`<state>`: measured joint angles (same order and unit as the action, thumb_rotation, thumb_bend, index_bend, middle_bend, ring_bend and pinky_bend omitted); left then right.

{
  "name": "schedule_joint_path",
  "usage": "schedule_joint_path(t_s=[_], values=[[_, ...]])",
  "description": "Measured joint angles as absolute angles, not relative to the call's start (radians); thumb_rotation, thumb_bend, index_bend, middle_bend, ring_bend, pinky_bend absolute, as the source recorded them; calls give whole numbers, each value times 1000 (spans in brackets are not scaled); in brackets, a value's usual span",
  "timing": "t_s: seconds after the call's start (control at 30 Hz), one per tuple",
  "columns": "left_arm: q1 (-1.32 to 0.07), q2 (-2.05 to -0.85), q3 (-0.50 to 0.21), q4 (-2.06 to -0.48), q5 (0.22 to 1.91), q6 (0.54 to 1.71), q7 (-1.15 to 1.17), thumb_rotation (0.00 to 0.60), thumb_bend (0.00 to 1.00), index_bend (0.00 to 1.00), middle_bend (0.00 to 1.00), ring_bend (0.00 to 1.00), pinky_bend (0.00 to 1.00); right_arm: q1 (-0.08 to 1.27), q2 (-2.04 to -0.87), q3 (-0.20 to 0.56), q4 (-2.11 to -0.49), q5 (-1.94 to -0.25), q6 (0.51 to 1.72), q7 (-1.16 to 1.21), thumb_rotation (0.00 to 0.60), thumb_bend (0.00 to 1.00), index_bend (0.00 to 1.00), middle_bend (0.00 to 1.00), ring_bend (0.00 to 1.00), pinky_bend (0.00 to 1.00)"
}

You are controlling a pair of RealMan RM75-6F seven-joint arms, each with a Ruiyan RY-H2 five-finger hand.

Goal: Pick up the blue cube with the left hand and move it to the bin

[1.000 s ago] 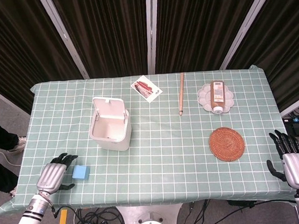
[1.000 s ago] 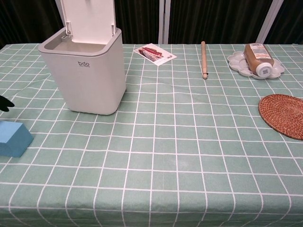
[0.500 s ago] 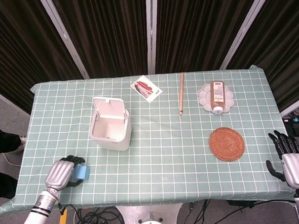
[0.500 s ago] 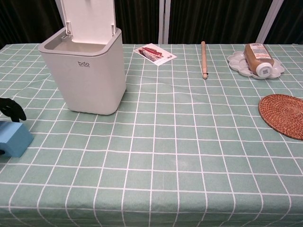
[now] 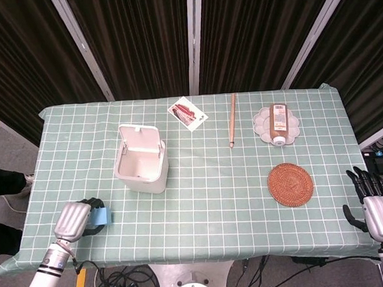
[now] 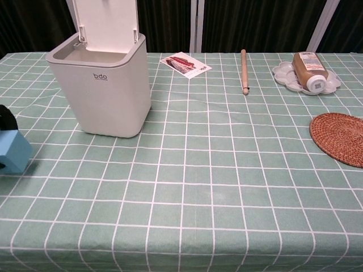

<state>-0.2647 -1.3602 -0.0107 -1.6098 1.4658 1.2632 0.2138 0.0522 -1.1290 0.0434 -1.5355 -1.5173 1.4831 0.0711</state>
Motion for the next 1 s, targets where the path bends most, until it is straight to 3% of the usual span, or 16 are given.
schedule_joint_path(t_s=[0.37,0.6,0.77,0.87,1.0], values=[[-316,-1204,-194,-1806,1504,1391,195,600,285,570,604,514,657,58,-1132,45,-1546,-1520,1479,58,600,337,0,0,0,0],[-446,-1177,-285,-1887,1468,1291,223,600,285,568,602,514,656,55,-1135,45,-1538,-1511,1476,64,600,338,0,0,0,0],[-535,-1232,-314,-1884,1398,1207,236,600,279,551,586,501,648,54,-1139,45,-1522,-1506,1473,80,600,337,0,0,0,0],[-573,-1276,-318,-1847,1368,1177,245,600,241,474,512,442,599,53,-1138,46,-1517,-1503,1474,89,600,339,0,0,0,0],[-604,-1300,-310,-1800,1341,1137,254,600,165,312,313,260,441,50,-1138,46,-1506,-1498,1472,102,600,339,0,0,0,0]])
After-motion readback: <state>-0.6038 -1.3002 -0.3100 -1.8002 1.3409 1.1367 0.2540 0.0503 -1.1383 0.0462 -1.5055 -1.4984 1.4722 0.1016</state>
